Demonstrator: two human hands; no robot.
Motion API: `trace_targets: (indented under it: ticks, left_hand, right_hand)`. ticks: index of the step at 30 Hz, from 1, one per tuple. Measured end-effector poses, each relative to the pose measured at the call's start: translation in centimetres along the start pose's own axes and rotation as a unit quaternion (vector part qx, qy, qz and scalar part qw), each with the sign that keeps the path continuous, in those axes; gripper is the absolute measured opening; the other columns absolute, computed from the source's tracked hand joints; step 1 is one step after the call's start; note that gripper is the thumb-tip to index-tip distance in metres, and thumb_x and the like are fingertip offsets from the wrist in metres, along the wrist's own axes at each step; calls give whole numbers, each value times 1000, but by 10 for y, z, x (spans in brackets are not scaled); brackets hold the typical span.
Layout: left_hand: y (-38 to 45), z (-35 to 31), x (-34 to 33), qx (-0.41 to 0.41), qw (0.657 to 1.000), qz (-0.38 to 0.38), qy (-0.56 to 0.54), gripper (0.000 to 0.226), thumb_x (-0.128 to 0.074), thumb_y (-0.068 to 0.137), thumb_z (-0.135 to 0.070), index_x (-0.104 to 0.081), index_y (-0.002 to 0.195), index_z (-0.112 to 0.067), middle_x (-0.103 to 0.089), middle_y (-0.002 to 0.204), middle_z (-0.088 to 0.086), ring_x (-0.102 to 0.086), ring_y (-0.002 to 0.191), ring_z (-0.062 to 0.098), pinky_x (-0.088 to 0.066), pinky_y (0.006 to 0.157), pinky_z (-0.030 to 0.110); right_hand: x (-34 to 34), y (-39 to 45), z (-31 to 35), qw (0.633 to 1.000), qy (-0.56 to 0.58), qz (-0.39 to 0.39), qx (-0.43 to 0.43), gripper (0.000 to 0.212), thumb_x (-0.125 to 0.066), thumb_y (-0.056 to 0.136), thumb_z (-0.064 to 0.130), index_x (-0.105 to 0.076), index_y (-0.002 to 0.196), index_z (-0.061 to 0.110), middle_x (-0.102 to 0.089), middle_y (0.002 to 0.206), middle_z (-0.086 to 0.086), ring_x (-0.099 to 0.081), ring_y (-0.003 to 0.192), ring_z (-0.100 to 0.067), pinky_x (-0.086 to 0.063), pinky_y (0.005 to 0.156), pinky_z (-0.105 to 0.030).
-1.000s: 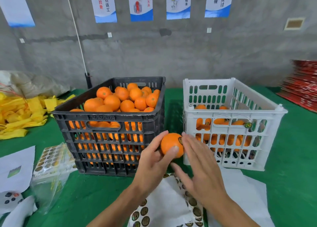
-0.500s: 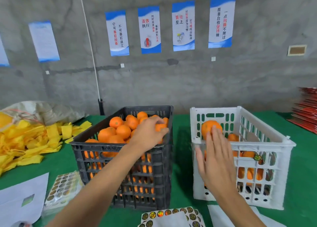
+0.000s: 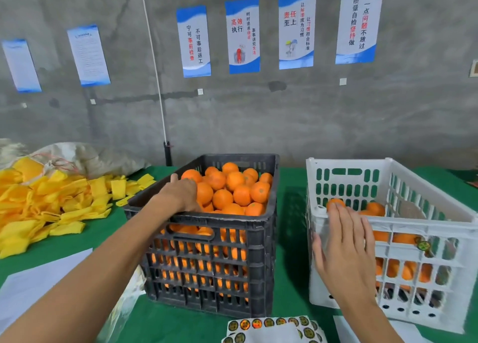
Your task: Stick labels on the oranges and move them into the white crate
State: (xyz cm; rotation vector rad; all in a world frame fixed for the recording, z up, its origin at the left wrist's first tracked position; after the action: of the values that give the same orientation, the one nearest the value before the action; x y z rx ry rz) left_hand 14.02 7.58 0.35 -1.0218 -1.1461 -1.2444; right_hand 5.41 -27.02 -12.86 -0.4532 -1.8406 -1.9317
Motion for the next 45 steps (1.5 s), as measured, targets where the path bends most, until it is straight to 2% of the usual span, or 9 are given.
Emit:
trace_targets:
  ticks: [5, 9, 13, 17, 20, 26, 29, 35, 45]
  left_hand:
    - [-27, -2, 7, -38, 927, -263, -265, 68, -90, 67, -63, -67, 110, -16, -65, 93, -5, -67, 89, 17, -48, 68, 29]
    - [-87, -20, -16, -141, 715, -409, -549, 58, -89, 73, -59, -68, 122, -37, -71, 119, -20, -67, 110, 0, -57, 86, 17]
    - [-140, -58, -73, -197, 643, -397, -625, 60, -91, 78, -46, -66, 131, -34, -68, 135, -9, -65, 127, 17, -58, 94, 27]
    - [-171, -80, -135, -184, 668, -320, -646, 57, -86, 81, -53, -64, 133, -40, -66, 137, -12, -65, 126, 13, -58, 93, 26]
    - [-182, -88, -173, -153, 676, -219, -687, 55, -86, 79, -54, -68, 129, -39, -69, 131, -14, -69, 118, 10, -60, 91, 25]
    - [-192, -103, -209, -108, 658, -128, -734, 52, -85, 78, -59, -69, 125, -46, -72, 126, -14, -70, 114, 11, -58, 91, 22]
    - [-198, -117, -216, -128, 659, -62, -738, 48, -80, 82, -61, -68, 125, -46, -72, 125, -11, -70, 115, 13, -59, 91, 25]
    - [-204, -130, -229, -138, 668, 22, -731, 46, -73, 88, -63, -65, 129, -42, -72, 122, -4, -68, 115, 20, -60, 93, 38]
    - [-189, -129, -249, -56, 602, 7, -796, 47, -64, 98, -58, -63, 135, -29, -70, 126, 0, -71, 116, 27, -61, 91, 52]
  right_hand:
    - [0, 1, 0, 1000, 6, 5, 5, 67, -42, 100, 39, -34, 154, -1, -43, 152, -22, -38, 143, -39, -20, 125, -51]
    - [19, 10, 16, 996, 76, -5, -47, 62, -42, 103, 39, -44, 148, -3, -52, 147, -21, -45, 139, -37, -27, 122, -49]
    - [42, -24, 62, 952, 287, 71, 83, 41, -48, 106, 34, -59, 139, 12, -62, 138, 0, -54, 131, -15, -41, 113, -35]
    - [37, -104, 85, 837, 334, 402, 162, 61, -36, 101, 70, -46, 151, 37, -33, 153, 36, -16, 144, 17, -19, 121, -18]
    - [30, -139, 72, 789, 292, 518, 157, 79, -32, 96, 78, -20, 162, 36, -4, 161, 36, 4, 146, 18, -4, 121, -16]
    - [51, -149, 42, 833, 157, 509, 151, 87, -16, 90, 85, -30, 159, 32, -24, 165, 18, -21, 150, -7, -18, 121, -27]
    - [53, -132, 36, 852, 144, 483, 144, 73, -18, 85, 89, -52, 124, 38, -48, 126, 20, -43, 115, -8, -37, 96, -27]
    - [22, -133, 32, 805, 260, 527, 88, 76, -40, 85, 84, -50, 146, 41, -33, 145, 29, -27, 125, 6, -28, 113, -26]
    - [10, -139, 34, 843, 323, 421, 86, 50, -51, 92, 67, -76, 119, 33, -56, 111, 26, -47, 104, 0, -40, 93, -25]
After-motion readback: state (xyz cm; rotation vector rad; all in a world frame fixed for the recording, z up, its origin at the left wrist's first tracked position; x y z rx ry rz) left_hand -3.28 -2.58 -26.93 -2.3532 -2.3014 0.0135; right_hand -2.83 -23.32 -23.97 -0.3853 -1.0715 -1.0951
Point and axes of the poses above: each hand's wrist, its own y-axis towards the middle knuckle, its own x-axis out of the back of the hand, z = x × y, the point moved 2 cm from there along y, towards the middle knuckle
